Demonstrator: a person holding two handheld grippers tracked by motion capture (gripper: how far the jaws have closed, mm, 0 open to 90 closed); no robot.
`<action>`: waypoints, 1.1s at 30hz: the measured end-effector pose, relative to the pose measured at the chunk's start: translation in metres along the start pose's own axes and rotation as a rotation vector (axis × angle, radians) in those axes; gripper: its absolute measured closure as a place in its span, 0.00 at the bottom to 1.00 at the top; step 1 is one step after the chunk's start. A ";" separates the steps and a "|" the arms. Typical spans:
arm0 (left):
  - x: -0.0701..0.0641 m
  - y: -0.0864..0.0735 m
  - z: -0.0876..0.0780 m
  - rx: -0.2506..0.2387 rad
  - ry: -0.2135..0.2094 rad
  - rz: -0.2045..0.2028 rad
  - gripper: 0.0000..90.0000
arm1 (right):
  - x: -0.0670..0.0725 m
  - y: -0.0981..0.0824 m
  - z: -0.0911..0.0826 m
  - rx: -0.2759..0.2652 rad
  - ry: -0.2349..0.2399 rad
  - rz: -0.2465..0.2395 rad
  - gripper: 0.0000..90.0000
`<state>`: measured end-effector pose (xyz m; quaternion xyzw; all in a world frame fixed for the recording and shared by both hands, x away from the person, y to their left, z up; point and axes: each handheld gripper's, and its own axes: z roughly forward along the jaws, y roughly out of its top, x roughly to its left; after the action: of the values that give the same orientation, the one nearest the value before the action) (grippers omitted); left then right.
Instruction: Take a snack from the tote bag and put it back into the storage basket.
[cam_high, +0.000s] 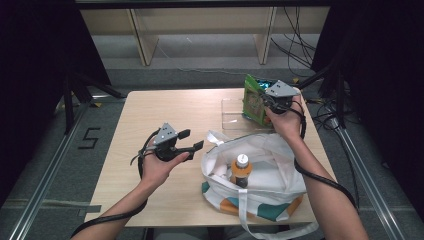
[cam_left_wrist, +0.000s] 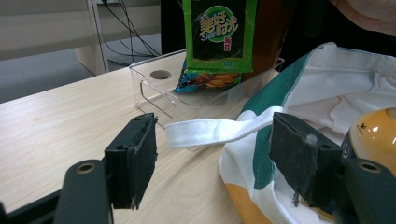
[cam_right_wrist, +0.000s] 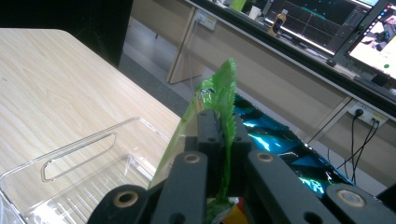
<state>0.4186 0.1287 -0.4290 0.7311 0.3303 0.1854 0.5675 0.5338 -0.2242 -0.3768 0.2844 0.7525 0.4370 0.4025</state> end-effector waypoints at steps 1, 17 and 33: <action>0.000 0.000 0.000 0.001 0.000 0.000 0.35 | 0.000 -0.001 0.000 0.001 0.003 0.006 0.99; 0.000 0.000 -0.001 -0.001 0.000 0.004 0.35 | 0.002 -0.007 0.004 0.007 -0.009 -0.019 0.99; 0.000 0.000 -0.001 0.000 0.000 0.006 0.35 | 0.004 -0.015 0.004 0.021 0.003 -0.012 0.99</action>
<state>0.4181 0.1294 -0.4285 0.7322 0.3281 0.1870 0.5668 0.5344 -0.2258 -0.3924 0.2837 0.7593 0.4269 0.4010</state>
